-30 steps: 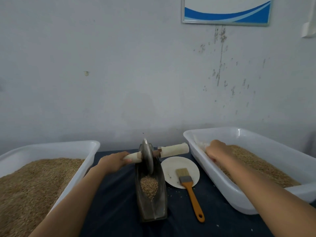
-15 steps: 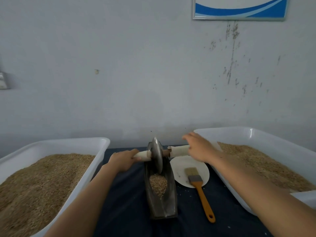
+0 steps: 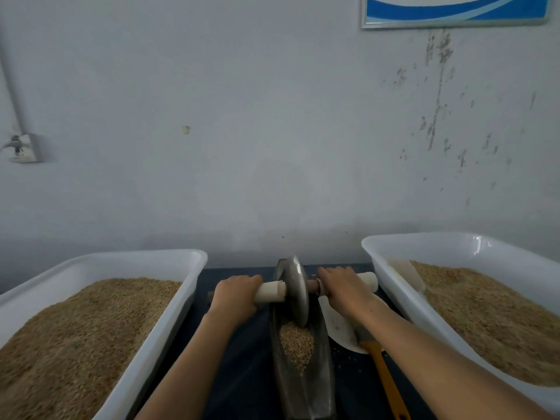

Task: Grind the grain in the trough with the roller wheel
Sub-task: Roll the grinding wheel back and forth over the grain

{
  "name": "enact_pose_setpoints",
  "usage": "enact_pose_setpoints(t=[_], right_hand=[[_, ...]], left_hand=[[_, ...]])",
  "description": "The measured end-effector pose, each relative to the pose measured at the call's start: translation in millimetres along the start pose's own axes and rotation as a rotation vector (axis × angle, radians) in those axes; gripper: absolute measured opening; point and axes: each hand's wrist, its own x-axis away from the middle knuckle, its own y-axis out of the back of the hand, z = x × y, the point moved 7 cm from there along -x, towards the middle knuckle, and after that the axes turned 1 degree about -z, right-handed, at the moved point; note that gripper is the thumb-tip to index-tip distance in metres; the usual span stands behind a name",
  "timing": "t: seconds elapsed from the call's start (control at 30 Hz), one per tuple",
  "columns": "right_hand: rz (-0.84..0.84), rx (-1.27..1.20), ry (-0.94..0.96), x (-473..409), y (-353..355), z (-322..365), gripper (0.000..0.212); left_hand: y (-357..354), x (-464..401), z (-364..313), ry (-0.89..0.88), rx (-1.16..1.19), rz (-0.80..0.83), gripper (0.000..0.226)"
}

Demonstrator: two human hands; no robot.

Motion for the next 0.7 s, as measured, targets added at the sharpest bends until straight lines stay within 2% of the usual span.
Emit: enact_pose_setpoints(t=[0.17, 0.3, 0.37, 0.5, 0.7], right_hand=[[-0.076, -0.015, 0.003, 4.0, 9.7, 4.3, 0.028], [-0.129, -0.033, 0.063, 3.6, 43.5, 11.7, 0.019], [-0.136, -0.023, 0.118, 7.7, 57.3, 16.4, 0.019], [-0.112, -0.022, 0.159, 26.1, 59.9, 23.4, 0.015], [-0.003, -0.1, 0.116, 50.1, 47.2, 24.1, 0.017]], left_hand=[[6.2, 2.1, -1.6, 0.109, 0.053, -0.097, 0.021], [29.4, 15.1, 3.1, 0.164, 0.042, -0.283, 0.008], [38.0, 23.6, 5.7, 0.174, 0.057, -0.325, 0.007], [35.5, 42.5, 7.4, 0.175, 0.058, -0.298, 0.009], [23.2, 64.7, -3.7, 0.142, 0.079, -0.257, 0.011]])
